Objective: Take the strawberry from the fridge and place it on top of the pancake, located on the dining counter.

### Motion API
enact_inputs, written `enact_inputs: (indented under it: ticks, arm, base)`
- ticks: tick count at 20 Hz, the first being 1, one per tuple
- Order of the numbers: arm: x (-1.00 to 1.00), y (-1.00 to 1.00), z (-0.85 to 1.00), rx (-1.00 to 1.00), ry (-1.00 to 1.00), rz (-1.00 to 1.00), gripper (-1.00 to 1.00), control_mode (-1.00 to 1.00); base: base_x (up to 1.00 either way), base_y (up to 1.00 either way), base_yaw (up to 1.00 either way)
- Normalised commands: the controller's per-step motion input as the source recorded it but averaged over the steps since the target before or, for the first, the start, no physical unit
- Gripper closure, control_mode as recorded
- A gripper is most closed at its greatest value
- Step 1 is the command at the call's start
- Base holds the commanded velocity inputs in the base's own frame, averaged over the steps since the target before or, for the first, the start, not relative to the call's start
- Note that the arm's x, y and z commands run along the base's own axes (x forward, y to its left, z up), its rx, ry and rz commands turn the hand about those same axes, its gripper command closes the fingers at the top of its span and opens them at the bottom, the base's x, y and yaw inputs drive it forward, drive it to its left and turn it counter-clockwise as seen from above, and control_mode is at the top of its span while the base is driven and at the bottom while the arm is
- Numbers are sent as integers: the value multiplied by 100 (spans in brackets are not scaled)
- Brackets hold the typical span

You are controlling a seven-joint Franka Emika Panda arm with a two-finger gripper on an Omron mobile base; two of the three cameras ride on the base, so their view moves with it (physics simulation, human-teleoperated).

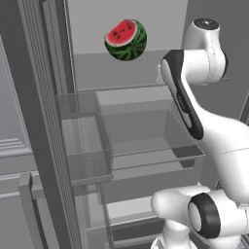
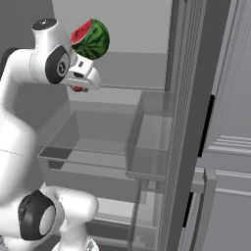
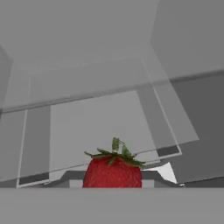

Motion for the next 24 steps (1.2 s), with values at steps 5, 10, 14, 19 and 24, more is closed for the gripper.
enact_inputs:
  ticks: [5,10,14,19,24]
  arm:
    - [-100,-1,-69,0,0,2,100,-100]
    - [-93,0,-61,-1,0,11,100,-100]
    - [-84,-9,-39,-1,0,18,100,-100]
    - [-61,0,-38,-2,1,9,100,-100]
    - [-13,0,-4,0,0,0,100,-100]
  base:
    - [0,0,0]
    - [0,0,0]
    - [0,0,0]
    - [0,0,0]
    - [0,0,0]
